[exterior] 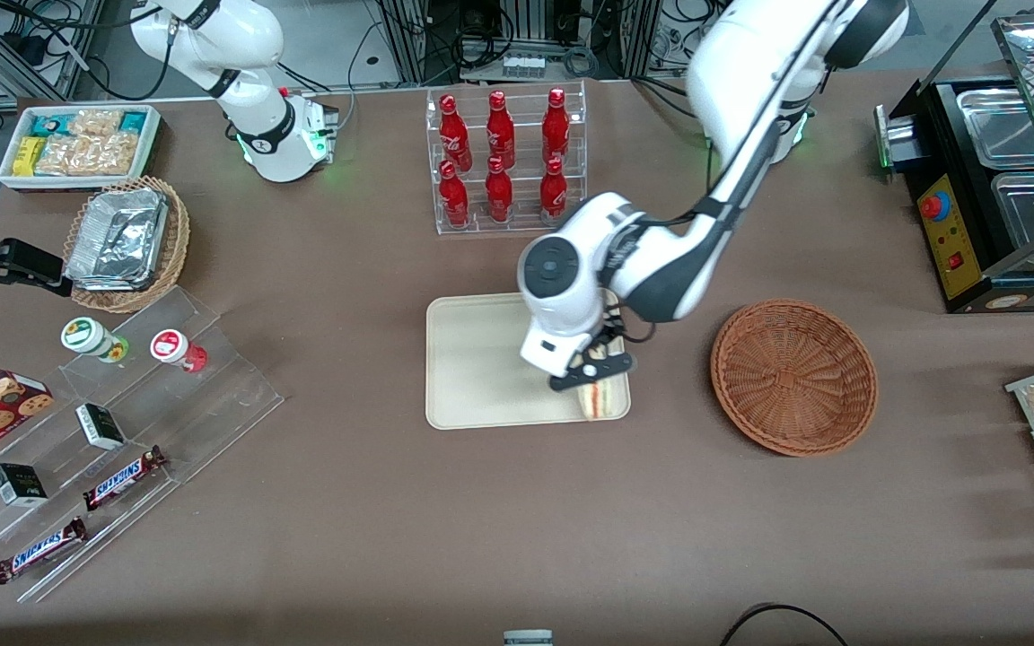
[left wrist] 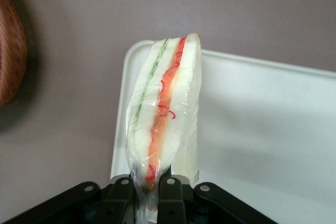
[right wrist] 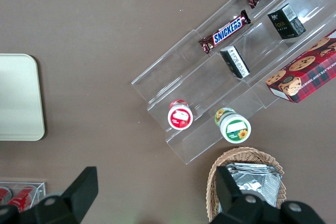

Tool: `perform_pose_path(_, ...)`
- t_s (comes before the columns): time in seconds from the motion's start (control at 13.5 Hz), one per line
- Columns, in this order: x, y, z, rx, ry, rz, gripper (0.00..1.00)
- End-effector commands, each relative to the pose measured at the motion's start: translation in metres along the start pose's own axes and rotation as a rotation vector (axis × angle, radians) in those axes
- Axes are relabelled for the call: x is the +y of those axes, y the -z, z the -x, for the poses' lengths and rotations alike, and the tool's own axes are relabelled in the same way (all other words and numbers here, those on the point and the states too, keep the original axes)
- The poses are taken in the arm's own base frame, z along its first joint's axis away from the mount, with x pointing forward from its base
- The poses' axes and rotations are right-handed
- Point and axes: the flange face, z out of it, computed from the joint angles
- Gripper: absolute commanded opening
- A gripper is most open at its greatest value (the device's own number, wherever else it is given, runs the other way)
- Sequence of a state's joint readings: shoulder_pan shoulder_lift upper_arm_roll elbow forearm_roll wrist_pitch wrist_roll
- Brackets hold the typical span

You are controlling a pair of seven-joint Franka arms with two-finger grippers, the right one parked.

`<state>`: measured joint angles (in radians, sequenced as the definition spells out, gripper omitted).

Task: Place sandwich from basket to tray
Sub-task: 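Lower the sandwich upright onto the center of the cream tray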

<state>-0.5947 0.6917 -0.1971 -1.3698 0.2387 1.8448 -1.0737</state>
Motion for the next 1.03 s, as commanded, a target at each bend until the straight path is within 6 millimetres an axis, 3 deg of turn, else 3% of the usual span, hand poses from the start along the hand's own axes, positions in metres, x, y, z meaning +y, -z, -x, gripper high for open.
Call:
perform_pose_path(0.0,0.021,0.004,0.015,0.04,0.015,-0.037,0.0)
perform_pose_path(0.15,0.035,-0.004,0.036,0.039,-0.01,-0.062,0.0)
perform_pose_path(0.44,0.057,-0.011,0.048,0.046,-0.031,-0.11,0.0)
perform_pose_path(0.96,0.066,-0.016,0.048,0.052,-0.012,-0.096,0.0)
